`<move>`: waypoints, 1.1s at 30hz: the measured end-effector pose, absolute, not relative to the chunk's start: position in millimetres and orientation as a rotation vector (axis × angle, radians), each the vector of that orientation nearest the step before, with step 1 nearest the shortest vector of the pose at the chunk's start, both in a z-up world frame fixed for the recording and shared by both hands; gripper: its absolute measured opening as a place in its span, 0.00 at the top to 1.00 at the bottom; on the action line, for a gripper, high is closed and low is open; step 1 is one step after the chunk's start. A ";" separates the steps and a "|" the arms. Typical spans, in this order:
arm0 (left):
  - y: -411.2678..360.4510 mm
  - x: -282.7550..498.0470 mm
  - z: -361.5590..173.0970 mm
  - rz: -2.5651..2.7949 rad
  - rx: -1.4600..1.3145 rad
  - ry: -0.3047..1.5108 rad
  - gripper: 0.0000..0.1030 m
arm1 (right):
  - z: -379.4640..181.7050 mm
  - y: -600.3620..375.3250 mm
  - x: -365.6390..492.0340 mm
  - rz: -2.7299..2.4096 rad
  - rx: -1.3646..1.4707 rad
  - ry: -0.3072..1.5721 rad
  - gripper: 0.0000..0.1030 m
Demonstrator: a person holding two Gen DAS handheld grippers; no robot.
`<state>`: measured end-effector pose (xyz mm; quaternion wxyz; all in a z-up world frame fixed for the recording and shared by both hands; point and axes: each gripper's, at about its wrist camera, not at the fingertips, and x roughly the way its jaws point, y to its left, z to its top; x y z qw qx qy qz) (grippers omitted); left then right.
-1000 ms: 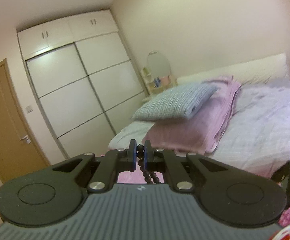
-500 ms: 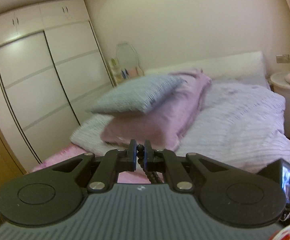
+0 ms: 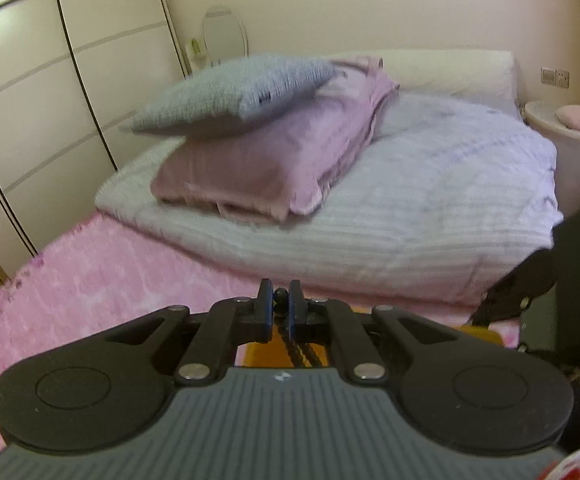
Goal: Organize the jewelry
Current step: 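Lower the necklace into the tray and open the left tool, then move the left tool back to the black clip and pearl strand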
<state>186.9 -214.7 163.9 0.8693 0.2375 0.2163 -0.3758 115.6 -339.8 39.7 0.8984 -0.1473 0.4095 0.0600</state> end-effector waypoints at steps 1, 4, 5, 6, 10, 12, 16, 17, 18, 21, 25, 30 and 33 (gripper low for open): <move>-215.2 188.9 158.3 -0.785 0.500 0.468 0.94 | 39.6 -339.8 116.4 0.125 -0.305 0.852 0.95; -216.1 195.5 137.9 -0.789 0.496 0.523 0.94 | 39.7 -340.3 117.6 0.126 -0.304 0.860 0.95; -216.6 197.6 131.8 -0.789 0.497 0.539 0.94 | 39.6 -340.2 117.6 0.126 -0.304 0.861 0.95; -216.6 199.4 127.4 -0.789 0.497 0.551 0.94 | 39.5 -340.0 117.6 0.125 -0.304 0.861 0.95; -217.8 203.7 111.1 -0.789 0.497 0.591 0.94 | 39.5 -339.7 117.5 0.124 -0.305 0.863 0.95; -219.0 204.1 107.0 -0.792 0.494 0.603 0.94 | 39.4 -340.2 117.8 0.124 -0.304 0.864 0.95; -219.7 204.7 104.4 -0.792 0.483 0.623 0.90 | 38.8 -341.2 118.1 0.124 -0.301 0.867 0.95; -218.9 204.6 104.6 -0.794 0.479 0.625 0.89 | 38.4 -341.5 118.0 0.124 -0.301 0.869 0.95; -217.4 204.5 105.0 -0.794 0.473 0.628 0.85 | 38.3 -341.5 118.3 0.125 -0.301 0.869 0.95; -210.6 203.8 106.5 -0.788 0.454 0.636 0.84 | 37.1 -342.1 117.4 0.124 -0.299 0.870 0.95; -192.7 196.9 108.7 -0.764 0.423 0.641 0.83 | 36.5 -341.8 116.2 0.122 -0.297 0.868 0.95; -155.7 180.2 104.7 -0.700 0.375 0.637 0.73 | 35.5 -341.3 115.2 0.121 -0.297 0.864 0.95; -129.3 166.5 99.0 -0.632 0.361 0.630 0.70 | 34.9 -341.5 114.2 0.119 -0.293 0.863 0.95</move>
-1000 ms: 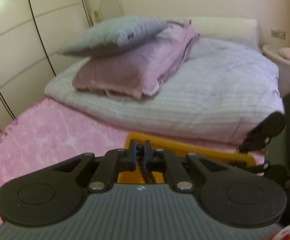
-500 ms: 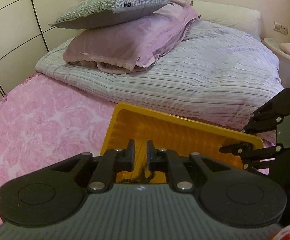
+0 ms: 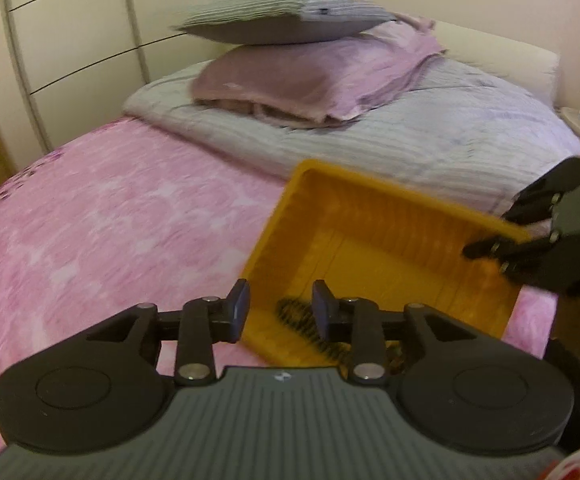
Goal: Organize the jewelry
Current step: 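Move the left tool back to the black clip and pearl strand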
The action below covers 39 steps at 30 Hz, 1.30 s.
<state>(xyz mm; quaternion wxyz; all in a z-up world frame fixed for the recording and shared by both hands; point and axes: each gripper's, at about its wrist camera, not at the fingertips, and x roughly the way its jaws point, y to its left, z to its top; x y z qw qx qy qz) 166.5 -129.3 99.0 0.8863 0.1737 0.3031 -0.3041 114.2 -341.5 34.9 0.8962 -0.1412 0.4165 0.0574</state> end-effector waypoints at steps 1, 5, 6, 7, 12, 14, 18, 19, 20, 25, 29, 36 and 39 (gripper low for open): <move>-121.0 162.6 97.0 -0.607 0.354 0.630 0.70 | 34.8 -341.7 113.9 0.119 -0.292 0.863 0.95; -85.3 143.5 86.4 -0.511 0.290 0.634 0.61 | 34.4 -342.8 113.3 0.117 -0.287 0.864 0.95; -78.6 139.3 83.5 -0.491 0.285 0.637 0.59 | 34.4 -343.0 113.1 0.116 -0.285 0.864 0.95; -71.5 133.7 79.9 -0.471 0.287 0.638 0.58 | 34.3 -343.3 113.0 0.117 -0.285 0.864 0.95; -39.6 113.6 64.8 -0.376 0.215 0.658 0.45 | 33.9 -343.8 112.8 0.116 -0.284 0.865 0.95; -27.7 107.4 59.8 -0.348 0.169 0.667 0.44 | 33.7 -344.3 112.6 0.116 -0.283 0.865 0.95; -9.2 94.5 46.3 -0.287 0.127 0.686 0.43 | 33.4 -344.1 112.2 0.116 -0.283 0.864 0.95; -5.6 91.5 41.4 -0.269 0.118 0.696 0.43 | 33.4 -344.0 112.2 0.116 -0.283 0.864 0.95; -2.6 88.4 36.3 -0.254 0.113 0.703 0.43 | 33.4 -344.1 112.1 0.115 -0.283 0.864 0.95; 2.0 74.3 7.1 -0.202 0.152 0.736 0.43 | 33.3 -344.6 111.0 0.114 -0.281 0.863 0.95; -5.7 64.2 -13.3 -0.207 0.242 0.711 0.43 | 33.0 -344.4 110.7 0.114 -0.281 0.863 0.95; -20.0 59.4 -37.4 -0.264 0.300 0.713 0.44 | 33.2 -344.7 110.5 0.113 -0.283 0.863 0.95; -30.9 64.1 -40.9 -0.285 0.305 0.712 0.49 | 33.3 -344.6 110.3 0.112 -0.282 0.863 0.95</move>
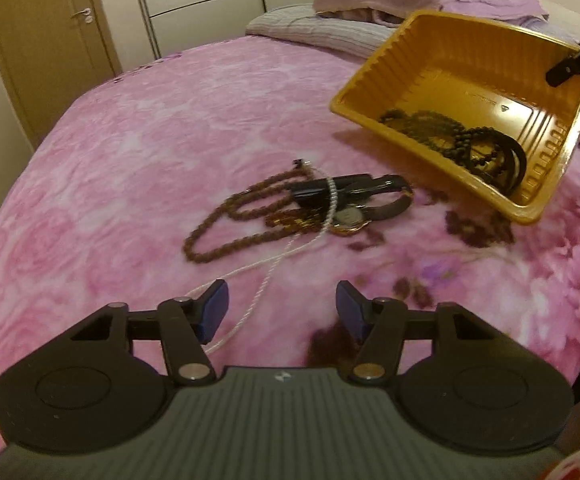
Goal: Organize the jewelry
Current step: 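Move the left tool back to the black clip and pearl strand, then grasp the black clip piece with the ring using the left tool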
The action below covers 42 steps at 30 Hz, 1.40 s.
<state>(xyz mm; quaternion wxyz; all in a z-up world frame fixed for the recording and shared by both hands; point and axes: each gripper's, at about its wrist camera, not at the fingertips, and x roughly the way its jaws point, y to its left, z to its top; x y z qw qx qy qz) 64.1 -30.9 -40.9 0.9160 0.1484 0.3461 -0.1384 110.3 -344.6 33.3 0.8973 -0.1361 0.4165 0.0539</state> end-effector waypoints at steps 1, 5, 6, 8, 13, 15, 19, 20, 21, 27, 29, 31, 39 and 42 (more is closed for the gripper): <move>-35.7 66.0 -41.8 -0.289 0.309 0.710 0.52 | 33.2 -344.9 110.5 0.111 -0.282 0.863 0.95; -57.4 73.1 -43.3 -0.344 0.323 0.696 0.65 | 33.0 -345.4 110.7 0.110 -0.280 0.863 0.95; -63.2 75.4 -43.4 -0.361 0.314 0.698 0.66 | 32.8 -345.4 110.7 0.110 -0.280 0.863 0.95; -70.8 80.0 -42.5 -0.391 0.262 0.704 0.66 | 32.8 -345.5 110.7 0.110 -0.281 0.863 0.95; -84.5 98.7 -44.3 -0.429 0.084 0.748 0.66 | 32.6 -345.6 110.8 0.111 -0.280 0.864 0.96; -88.9 103.7 -45.8 -0.429 0.046 0.753 0.66 | 31.6 -347.1 111.6 0.110 -0.277 0.865 0.96; -82.7 116.4 -49.3 -0.380 -0.149 0.776 0.67 | 30.0 -348.5 112.5 0.108 -0.273 0.867 0.96; -79.2 119.2 -50.8 -0.362 -0.207 0.781 0.68 | 29.7 -348.8 112.7 0.108 -0.272 0.867 0.96; -75.1 121.4 -52.1 -0.348 -0.263 0.782 0.68 | 29.3 -348.9 112.6 0.107 -0.271 0.867 0.96; -63.5 126.8 -57.0 -0.362 -0.402 0.808 0.88 | 28.9 -349.4 112.9 0.107 -0.272 0.867 0.96; -62.7 121.1 -52.4 -0.377 -0.385 0.804 0.92 | 28.9 -349.2 112.8 0.107 -0.271 0.866 0.96; -62.7 113.9 -46.2 -0.393 -0.358 0.799 0.93 | 29.0 -349.5 112.9 0.107 -0.271 0.866 0.96; -61.1 97.1 -20.9 -0.460 -0.286 0.782 0.93 | 27.5 -349.9 113.7 0.107 -0.271 0.863 0.96; -64.9 94.8 -13.5 -0.481 -0.276 0.771 0.94 | 26.6 -350.5 113.7 0.105 -0.269 0.863 0.96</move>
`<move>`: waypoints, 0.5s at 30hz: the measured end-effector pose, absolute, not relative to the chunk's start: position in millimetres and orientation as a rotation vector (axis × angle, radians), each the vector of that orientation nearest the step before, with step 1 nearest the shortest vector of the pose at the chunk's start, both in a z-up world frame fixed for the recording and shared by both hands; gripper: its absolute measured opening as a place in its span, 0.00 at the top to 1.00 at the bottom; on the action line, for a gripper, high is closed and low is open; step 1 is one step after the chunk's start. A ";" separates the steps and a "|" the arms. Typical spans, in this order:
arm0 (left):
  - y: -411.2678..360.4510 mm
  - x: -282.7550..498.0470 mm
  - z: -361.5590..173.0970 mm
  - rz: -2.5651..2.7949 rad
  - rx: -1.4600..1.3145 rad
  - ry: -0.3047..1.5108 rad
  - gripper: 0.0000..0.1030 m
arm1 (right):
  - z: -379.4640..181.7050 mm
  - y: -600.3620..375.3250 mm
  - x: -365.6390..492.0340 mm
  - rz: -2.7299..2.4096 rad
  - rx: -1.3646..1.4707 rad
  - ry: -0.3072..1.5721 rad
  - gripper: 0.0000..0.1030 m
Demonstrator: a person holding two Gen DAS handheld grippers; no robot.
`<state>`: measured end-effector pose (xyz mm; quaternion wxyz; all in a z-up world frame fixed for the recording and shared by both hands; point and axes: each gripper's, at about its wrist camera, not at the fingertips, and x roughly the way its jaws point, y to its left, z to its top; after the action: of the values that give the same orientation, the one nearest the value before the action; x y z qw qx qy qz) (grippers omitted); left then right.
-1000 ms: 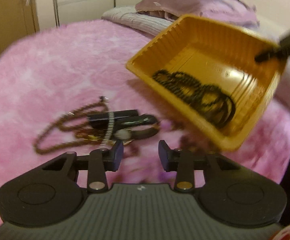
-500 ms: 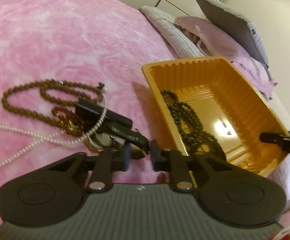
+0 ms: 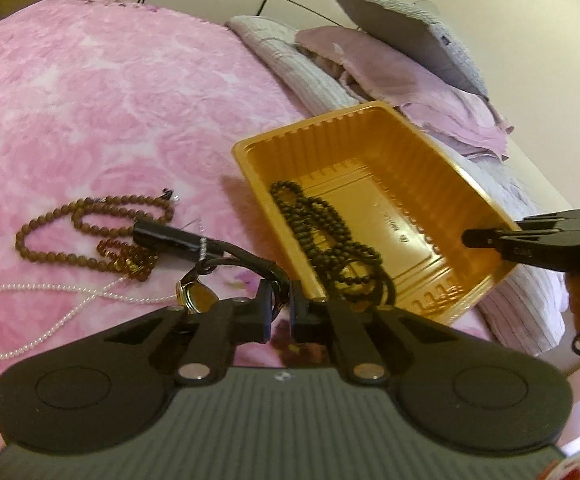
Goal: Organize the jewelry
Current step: 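Grasp the black clip piece with the ring using the left tool, then carry the black clip over the tray and open the left tool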
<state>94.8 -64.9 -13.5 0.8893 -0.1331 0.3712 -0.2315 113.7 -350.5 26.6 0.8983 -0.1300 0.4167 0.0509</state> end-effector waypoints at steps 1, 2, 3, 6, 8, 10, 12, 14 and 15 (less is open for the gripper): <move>-66.5 95.1 -10.9 -0.490 -0.276 0.767 0.94 | 26.3 -350.5 113.9 0.106 -0.269 0.863 0.96; -68.5 95.0 -8.0 -0.502 -0.276 0.763 0.94 | 26.6 -350.4 113.7 0.106 -0.270 0.863 0.96; -70.4 95.1 -5.2 -0.514 -0.276 0.760 0.93 | 26.5 -350.4 113.7 0.106 -0.269 0.863 0.96; -80.6 96.6 4.2 -0.567 -0.273 0.746 0.94 | 26.4 -350.5 113.8 0.106 -0.270 0.863 0.96; -90.8 99.2 9.0 -0.616 -0.275 0.745 0.94 | 26.5 -350.5 113.6 0.106 -0.270 0.863 0.96; -101.5 102.5 11.2 -0.653 -0.280 0.746 0.94 | 26.0 -350.8 114.0 0.106 -0.268 0.863 0.96; -113.8 106.4 11.2 -0.687 -0.269 0.755 0.94 | 26.2 -350.2 113.4 0.106 -0.267 0.863 0.96; -126.2 108.9 9.1 -0.706 -0.242 0.769 0.94 | 25.9 -350.5 113.9 0.106 -0.268 0.863 0.96; -131.6 109.8 7.6 -0.714 -0.234 0.775 0.94 | 26.1 -350.7 113.8 0.106 -0.267 0.863 0.96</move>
<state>109.8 -131.6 7.6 0.8578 -0.1114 0.3691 -0.3400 113.8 -350.7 26.1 0.8983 -0.1288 0.4169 0.0512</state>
